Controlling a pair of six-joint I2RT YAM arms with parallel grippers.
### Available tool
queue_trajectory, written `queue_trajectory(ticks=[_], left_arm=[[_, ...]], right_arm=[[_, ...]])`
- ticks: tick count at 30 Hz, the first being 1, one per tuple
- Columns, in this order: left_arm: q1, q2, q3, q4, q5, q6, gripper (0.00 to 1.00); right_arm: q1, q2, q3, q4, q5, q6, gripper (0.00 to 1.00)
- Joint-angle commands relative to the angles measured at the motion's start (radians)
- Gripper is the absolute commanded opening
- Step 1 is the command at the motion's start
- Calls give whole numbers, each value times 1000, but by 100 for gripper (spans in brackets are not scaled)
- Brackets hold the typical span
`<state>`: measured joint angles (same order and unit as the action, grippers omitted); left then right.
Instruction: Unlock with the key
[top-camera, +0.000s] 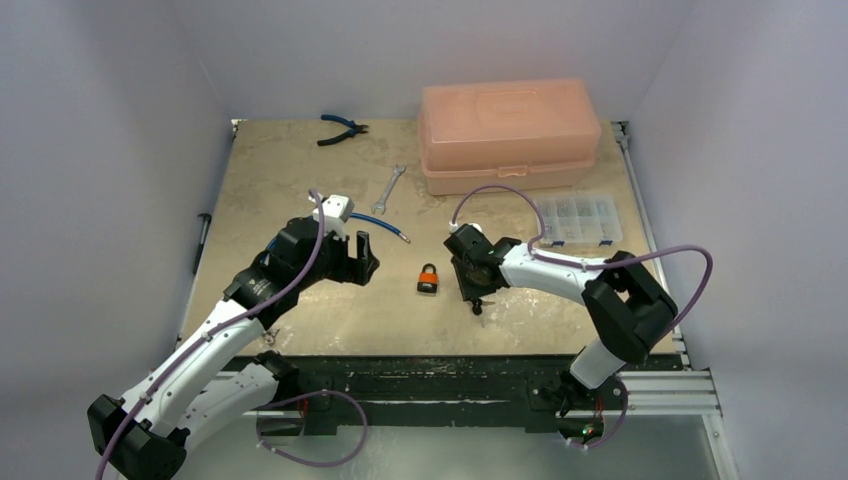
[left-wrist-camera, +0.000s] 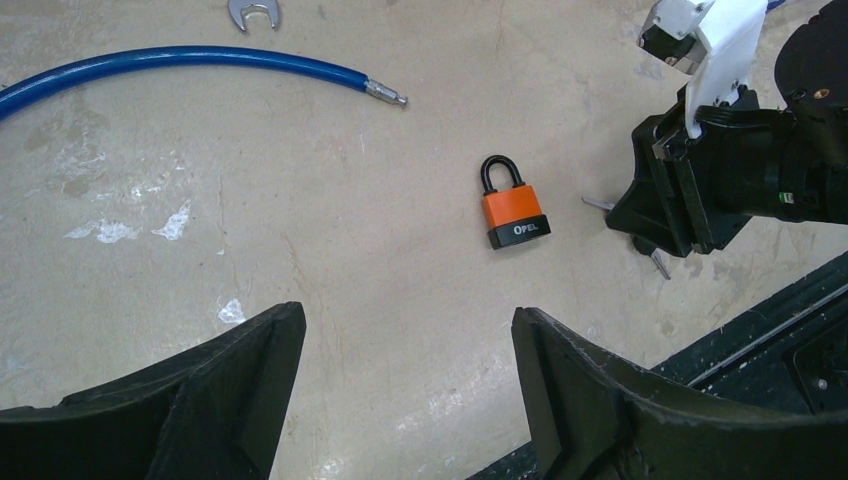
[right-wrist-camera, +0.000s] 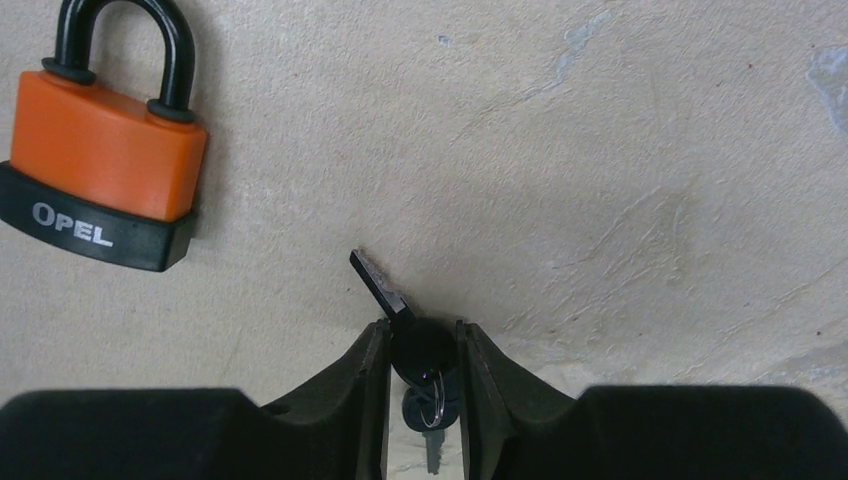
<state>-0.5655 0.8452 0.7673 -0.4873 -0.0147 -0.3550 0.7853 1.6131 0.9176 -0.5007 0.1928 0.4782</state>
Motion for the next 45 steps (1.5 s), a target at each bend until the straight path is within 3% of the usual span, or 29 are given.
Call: queue_trajectory(ticks=[1, 15, 30, 37, 45], left_arm=[[-4, -9, 14, 33, 44, 18, 80], [-4, -38, -2, 141, 211, -12, 80], [-5, -61, 10, 351, 654, -25, 78], [-4, -74, -3, 418, 717, -87, 66], [-5, -75, -32, 448, 735, -126, 54]], right_arm=[[9, -75, -13, 9, -34, -5, 1], [9, -252, -26, 53, -189, -12, 0], [10, -463, -68, 291, -702, 4, 0], [9, -525, -99, 434, -823, 95, 0], [10, -536, -84, 456, -835, 120, 0]])
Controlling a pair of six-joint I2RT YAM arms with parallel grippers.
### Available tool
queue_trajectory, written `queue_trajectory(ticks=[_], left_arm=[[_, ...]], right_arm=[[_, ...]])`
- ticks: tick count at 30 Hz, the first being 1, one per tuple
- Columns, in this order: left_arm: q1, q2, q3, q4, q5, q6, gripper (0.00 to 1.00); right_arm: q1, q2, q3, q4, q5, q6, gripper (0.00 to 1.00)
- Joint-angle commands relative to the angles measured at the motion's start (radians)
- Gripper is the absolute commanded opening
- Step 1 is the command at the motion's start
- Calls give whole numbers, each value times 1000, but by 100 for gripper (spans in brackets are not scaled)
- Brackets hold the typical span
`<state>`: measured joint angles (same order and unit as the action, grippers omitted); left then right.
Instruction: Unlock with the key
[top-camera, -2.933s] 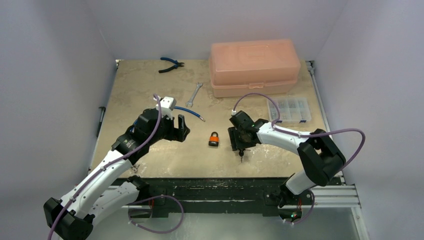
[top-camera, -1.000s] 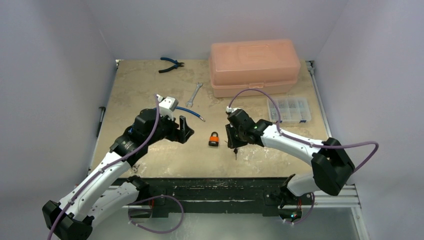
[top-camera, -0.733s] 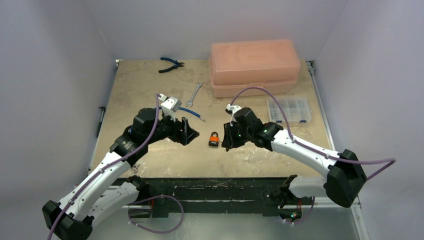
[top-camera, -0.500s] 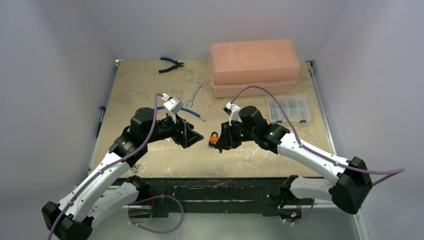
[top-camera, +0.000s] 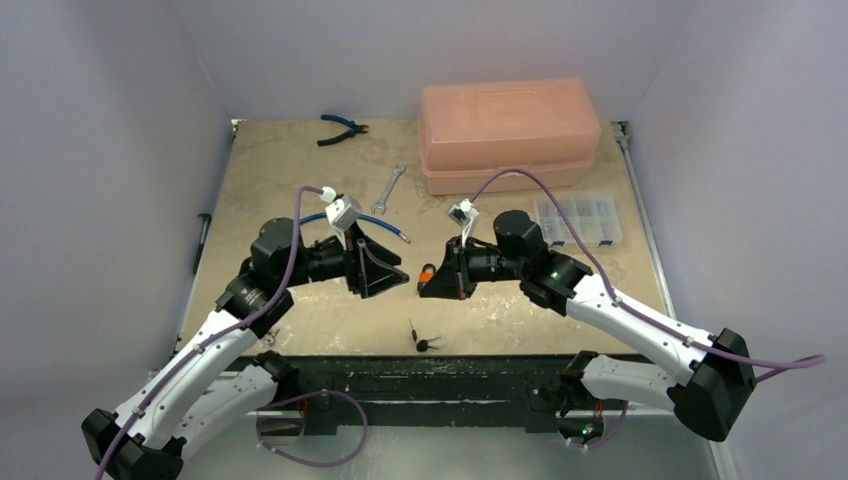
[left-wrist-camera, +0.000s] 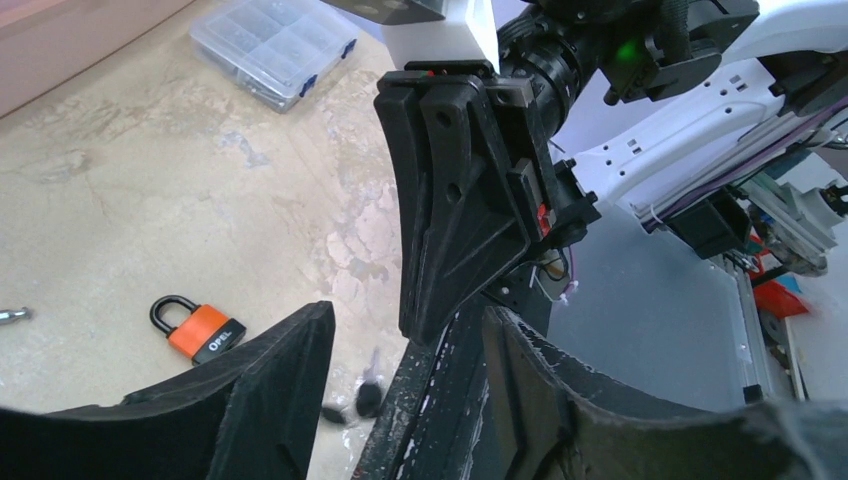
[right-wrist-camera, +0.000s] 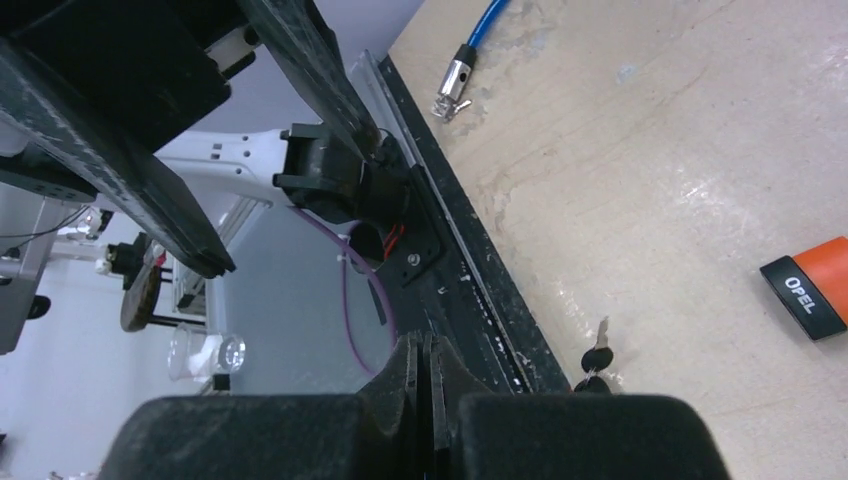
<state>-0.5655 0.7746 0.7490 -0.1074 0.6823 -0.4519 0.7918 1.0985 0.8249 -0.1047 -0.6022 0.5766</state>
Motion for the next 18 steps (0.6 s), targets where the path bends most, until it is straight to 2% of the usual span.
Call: queue_trajectory(ticks=[1, 4, 6, 7, 10, 11, 16, 18], left_arm=[[-5, -3, -17, 63, 33, -29, 54], [-4, 0, -22, 18, -7, -17, 59], [-4, 3, -17, -38, -73, -8, 64], [-5, 8, -4, -86, -128, 6, 65], [-5, 12, 44, -228, -292, 58, 67], [-5, 9, 56, -262, -351, 73, 67], [-4, -2, 99, -382, -691, 116, 68], [-3, -13, 98, -403, -797, 123, 68]], right_arm=[[3, -23, 9, 60, -31, 24, 0], [3, -14, 15, 25, 28, 20, 1], [4, 4, 22, -29, 73, -4, 7], [7, 14, 30, -68, 103, -23, 12], [50, 61, 50, -188, 268, -66, 40], [73, 82, 55, -219, 320, -70, 46], [242, 163, 69, -268, 516, -28, 72], [295, 188, 67, -280, 571, -4, 76]])
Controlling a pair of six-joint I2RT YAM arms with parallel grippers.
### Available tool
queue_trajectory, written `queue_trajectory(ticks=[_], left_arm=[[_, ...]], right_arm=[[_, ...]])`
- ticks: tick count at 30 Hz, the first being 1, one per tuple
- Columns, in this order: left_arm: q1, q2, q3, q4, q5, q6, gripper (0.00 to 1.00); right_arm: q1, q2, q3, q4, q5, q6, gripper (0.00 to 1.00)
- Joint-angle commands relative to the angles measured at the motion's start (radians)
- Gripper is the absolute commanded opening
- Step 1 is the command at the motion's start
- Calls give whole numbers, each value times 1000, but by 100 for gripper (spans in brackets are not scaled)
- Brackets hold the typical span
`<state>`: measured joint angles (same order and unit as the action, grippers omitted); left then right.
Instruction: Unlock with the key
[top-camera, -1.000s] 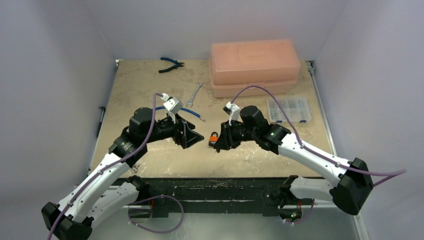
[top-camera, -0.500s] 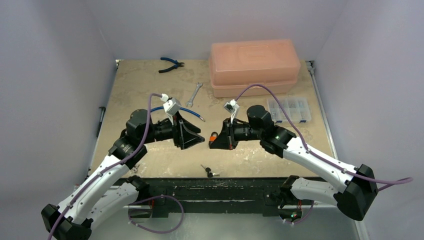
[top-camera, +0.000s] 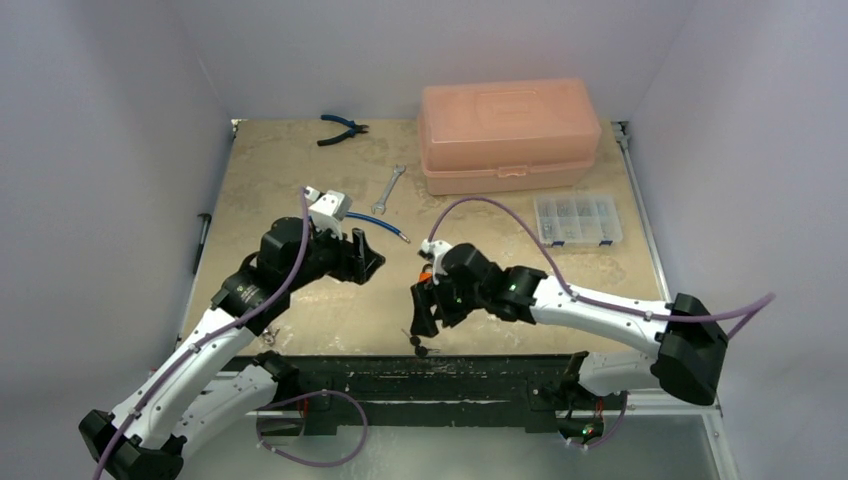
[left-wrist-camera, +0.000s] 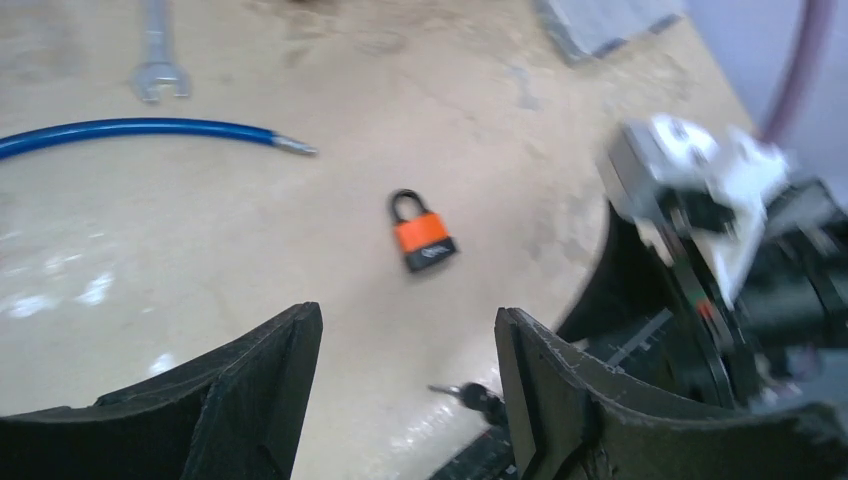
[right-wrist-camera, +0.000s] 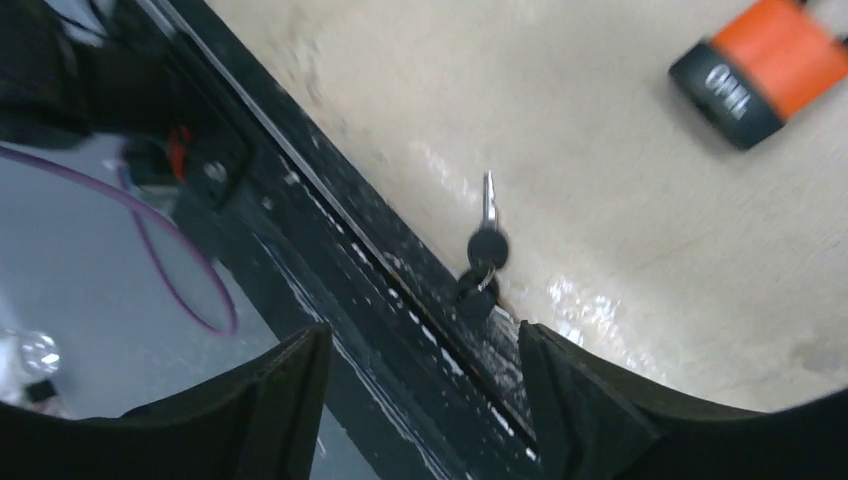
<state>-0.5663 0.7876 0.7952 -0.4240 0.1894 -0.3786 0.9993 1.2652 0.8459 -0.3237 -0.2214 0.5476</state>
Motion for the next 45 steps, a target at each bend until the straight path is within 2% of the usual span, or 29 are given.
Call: queue_trajectory(ticks=[1, 4, 11, 19, 33, 36, 40, 43, 45], left_arm=[[-2, -33, 49, -95, -350, 51, 68], [-1, -60, 47, -114, -470, 33, 68], [-2, -161, 40, -144, -615, -16, 70], [-3, -198, 38, -149, -642, -24, 71], [-3, -214, 32, -143, -634, -22, 71], [-1, -217, 32, -142, -630, -22, 71], [-2, -218, 30, -142, -630, -22, 71], [-3, -217, 30, -141, -630, -23, 71], [-2, -215, 30, -141, -627, -20, 71]], right_arm=[[110, 39, 50, -72, 213, 38, 77], [190, 108, 77, -111, 303, 74, 78], [311, 302, 195, -170, 435, 141, 75], [334, 450, 296, -222, 512, 159, 63], [335, 516, 308, -258, 566, 185, 56], [335, 531, 289, -237, 557, 188, 49], [336, 562, 266, -199, 540, 183, 34], [335, 578, 253, -193, 539, 184, 27], [335, 577, 238, -179, 534, 183, 19]])
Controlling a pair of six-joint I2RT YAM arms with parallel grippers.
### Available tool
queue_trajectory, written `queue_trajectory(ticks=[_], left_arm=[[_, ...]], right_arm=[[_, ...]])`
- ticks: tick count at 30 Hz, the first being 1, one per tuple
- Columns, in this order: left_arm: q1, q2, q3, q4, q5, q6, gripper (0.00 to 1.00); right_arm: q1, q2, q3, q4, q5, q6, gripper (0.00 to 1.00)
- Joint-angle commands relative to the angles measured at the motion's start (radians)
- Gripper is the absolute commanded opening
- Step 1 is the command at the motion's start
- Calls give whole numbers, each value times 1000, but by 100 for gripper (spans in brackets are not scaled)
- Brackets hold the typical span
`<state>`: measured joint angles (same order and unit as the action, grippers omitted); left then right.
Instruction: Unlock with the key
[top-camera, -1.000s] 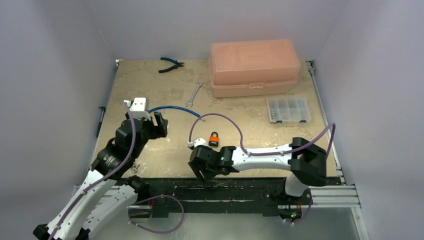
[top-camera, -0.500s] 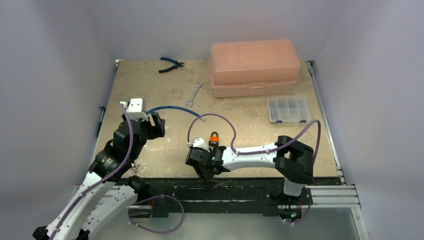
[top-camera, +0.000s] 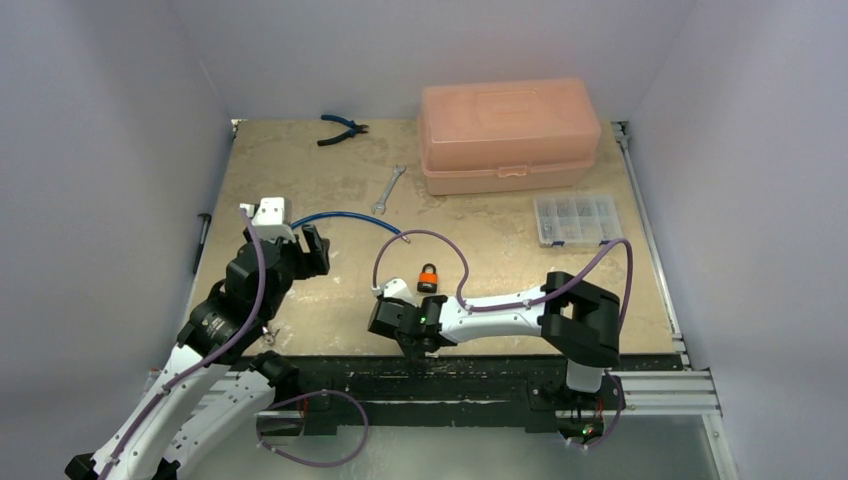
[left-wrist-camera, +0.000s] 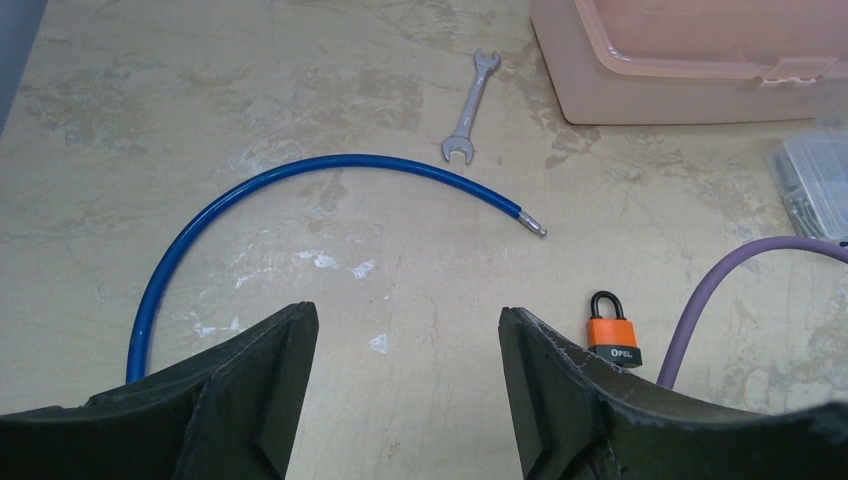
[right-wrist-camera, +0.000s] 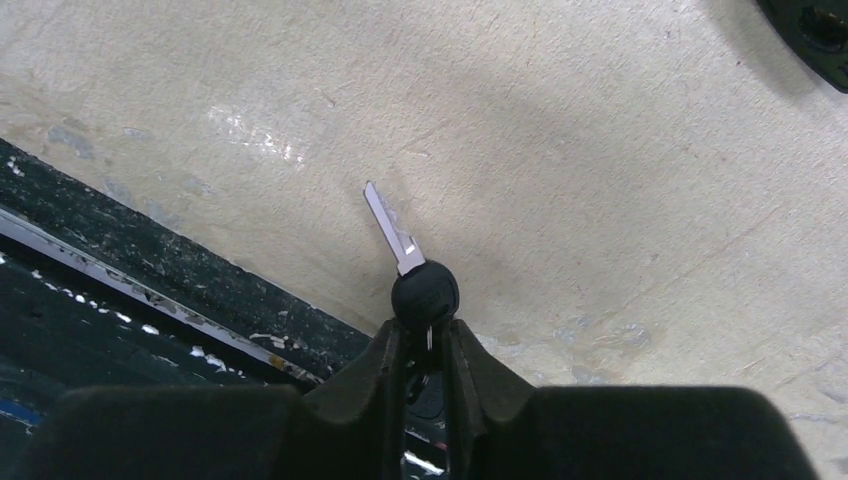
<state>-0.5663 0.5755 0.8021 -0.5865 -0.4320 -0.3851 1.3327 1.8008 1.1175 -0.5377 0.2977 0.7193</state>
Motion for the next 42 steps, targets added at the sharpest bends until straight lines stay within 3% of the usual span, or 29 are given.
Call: queue_trajectory(ticks=[1, 4, 13, 29, 36, 42], left_arm=[[-2, -3, 23, 22, -2, -13, 71], [-1, -3, 22, 26, 9, -10, 71], [-2, -22, 10, 68, 112, 17, 71], [-2, 1, -11, 146, 378, 54, 68], [-2, 63, -19, 203, 530, -33, 67], [-3, 103, -21, 294, 632, -177, 66]], right_arm=[[1, 38, -41, 41, 15, 10, 16], [1, 24, -59, 54, 33, 11, 0], [0, -80, -110, 85, 100, -12, 0], [-57, -470, -308, 183, 176, -20, 0], [-222, -766, -436, 290, -11, -39, 0], [-310, -885, -423, 303, -178, -56, 0]])
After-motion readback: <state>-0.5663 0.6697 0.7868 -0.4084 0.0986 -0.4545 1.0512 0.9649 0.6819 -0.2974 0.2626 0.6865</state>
